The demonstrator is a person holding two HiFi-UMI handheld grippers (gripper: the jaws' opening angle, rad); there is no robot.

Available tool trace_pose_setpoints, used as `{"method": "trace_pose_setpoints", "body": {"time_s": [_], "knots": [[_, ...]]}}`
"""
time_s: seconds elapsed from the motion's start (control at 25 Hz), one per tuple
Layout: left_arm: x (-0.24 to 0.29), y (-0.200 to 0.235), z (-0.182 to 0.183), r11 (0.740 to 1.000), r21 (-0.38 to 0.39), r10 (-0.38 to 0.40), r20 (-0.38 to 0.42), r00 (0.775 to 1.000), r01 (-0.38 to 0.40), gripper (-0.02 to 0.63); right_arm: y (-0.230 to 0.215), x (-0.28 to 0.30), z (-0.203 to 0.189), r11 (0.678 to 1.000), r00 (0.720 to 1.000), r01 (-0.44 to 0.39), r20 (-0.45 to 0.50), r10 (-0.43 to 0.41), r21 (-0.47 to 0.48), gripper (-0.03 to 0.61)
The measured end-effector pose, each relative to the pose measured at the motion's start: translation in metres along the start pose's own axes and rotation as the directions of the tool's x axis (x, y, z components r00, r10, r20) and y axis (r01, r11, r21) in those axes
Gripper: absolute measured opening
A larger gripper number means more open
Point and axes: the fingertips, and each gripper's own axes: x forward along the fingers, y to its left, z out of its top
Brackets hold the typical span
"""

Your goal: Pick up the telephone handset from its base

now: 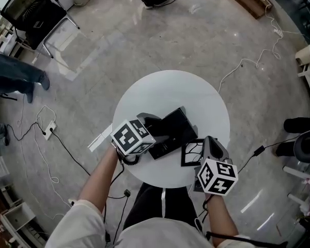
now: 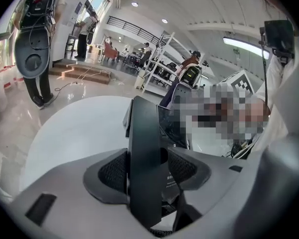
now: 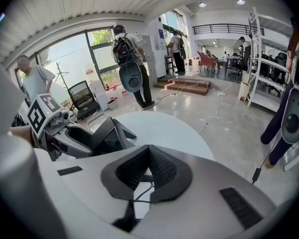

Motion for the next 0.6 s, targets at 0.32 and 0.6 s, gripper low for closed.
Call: {"method": "trace_pose_setpoints", "body": {"time_s": [0.32,0.6], "knots": [[-0.010,0.002,-0.006,0.999,-0.011,0.048,-0.001,0.999,-0.048,0.201,0.007,0.001,0.000,1.000,1.000,-0.018,-0.007,0.018,-0.009,0.023],[-0.009,0.002,-0.013,0.998,-0.011,0.062,0.003,0.998,-0.062,0.201,0.005,0.002,-0.002,1.000,1.000,-0.019,-0.004,0.019,-0.011,0.023]]}}
